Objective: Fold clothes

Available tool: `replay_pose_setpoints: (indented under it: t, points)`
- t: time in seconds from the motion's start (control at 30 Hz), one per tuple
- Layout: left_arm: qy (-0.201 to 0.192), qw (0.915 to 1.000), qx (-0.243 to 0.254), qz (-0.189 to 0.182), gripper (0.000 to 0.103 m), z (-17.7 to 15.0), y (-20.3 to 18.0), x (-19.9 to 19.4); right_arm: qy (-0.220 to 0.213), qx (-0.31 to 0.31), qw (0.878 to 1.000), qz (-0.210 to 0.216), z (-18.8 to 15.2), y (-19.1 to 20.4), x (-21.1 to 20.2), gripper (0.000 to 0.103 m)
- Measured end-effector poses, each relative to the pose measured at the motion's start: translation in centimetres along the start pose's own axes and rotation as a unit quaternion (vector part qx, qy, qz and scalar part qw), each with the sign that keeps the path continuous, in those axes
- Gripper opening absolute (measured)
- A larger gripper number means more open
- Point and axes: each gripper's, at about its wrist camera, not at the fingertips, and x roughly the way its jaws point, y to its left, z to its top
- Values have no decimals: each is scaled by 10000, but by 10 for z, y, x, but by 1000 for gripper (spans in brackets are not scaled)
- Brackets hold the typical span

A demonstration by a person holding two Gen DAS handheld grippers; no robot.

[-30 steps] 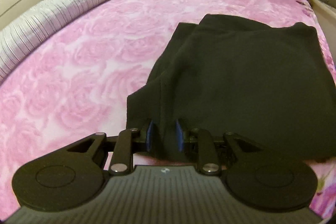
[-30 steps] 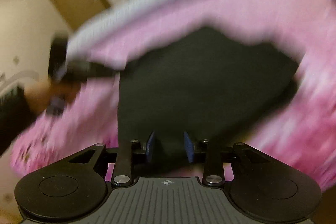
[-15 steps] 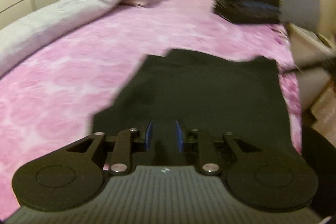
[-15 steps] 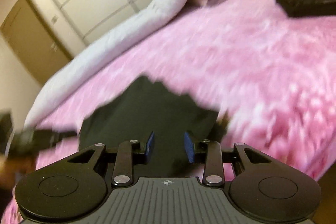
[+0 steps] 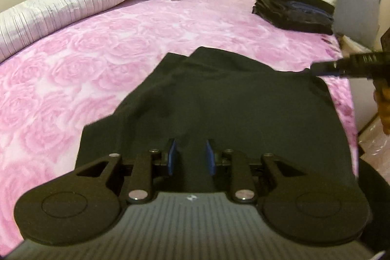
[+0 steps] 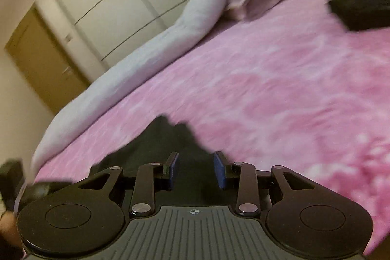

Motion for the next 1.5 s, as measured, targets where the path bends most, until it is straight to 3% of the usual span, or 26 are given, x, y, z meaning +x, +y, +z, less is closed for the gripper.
replay_pose_setpoints:
  t: [0.13, 0.2, 0.27, 0.4, 0.5, 0.57, 0.73, 0.87, 0.93, 0.97, 1.03, 1.13, 1.17, 1.27, 1.37, 1.4, 1.43, 1.5]
  points:
    - [115, 9998, 150, -32, 22, 2, 13, 19, 235, 152, 9994, -206, -13, -14, 29, 35]
    - [106, 9998, 60, -126, 19, 5, 23, 20, 222, 364, 9987, -273, -10, -15, 25, 35]
    - [36, 10000, 20, -82, 16, 9, 31, 15, 213, 38, 9993, -296, -9, 4, 13, 35]
    - [42, 9996, -145, 236, 16, 2, 42, 10, 565, -755, 9947, 406, -33, 57, -6, 35]
    - [64, 9983, -279, 501, 17, -6, 49, 7, 1381, -1532, 9741, 930, -71, 93, 0, 37]
    - [104, 9971, -371, 659, 18, -9, 54, 4, 1755, -2080, 9587, 831, -95, 110, 6, 38]
    - [23, 9947, 48, 1028, 23, -9, 44, -34, 1562, -2622, 9508, 537, -91, 139, -18, 39]
    - [-15, 9897, 811, 1176, 35, -22, 24, -63, 1533, -3563, 9212, 306, -116, 167, -35, 57]
    - [-15, 9832, 1406, 1163, 51, -36, 5, -71, 1597, -3972, 9035, 194, -135, 177, -33, 58]
    - [-45, 9758, 1826, 1203, 56, -45, -7, -72, 1631, -4150, 8950, 107, -146, 180, -27, 58]
    - [-170, 9466, 2917, 1365, 65, -68, -35, -71, 1717, -4605, 8708, -130, -168, 185, -12, 58]
    - [-161, 8799, 4534, 1411, 66, -103, -68, -57, 1628, -4992, 8505, -315, -167, 178, -17, 58]
    - [-155, 8619, 4865, 1420, 66, -111, -74, -50, 1597, -5118, 8433, -377, -166, 175, -19, 57]
    - [-265, 8360, 5272, 1501, 66, -111, -79, -32, 1503, -5488, 8204, -561, -164, 168, -24, 19]
    - [-317, 8170, 5527, 1612, 67, -100, -82, -16, 1405, -5846, 7956, -744, -163, 161, -30, 12]
    - [-237, 8120, 5599, 1634, 61, -96, -84, -11, 1372, -5962, 7869, -805, -162, 159, -31, 12]
    - [-157, 8068, 5669, 1657, 41, -93, -85, -6, 1338, -6077, 7780, -865, -161, 156, -33, 12]
    - [-7, 8007, 5761, 1643, 20, -90, -92, -2, 1270, -6289, 7607, -986, -161, 151, -37, 12]
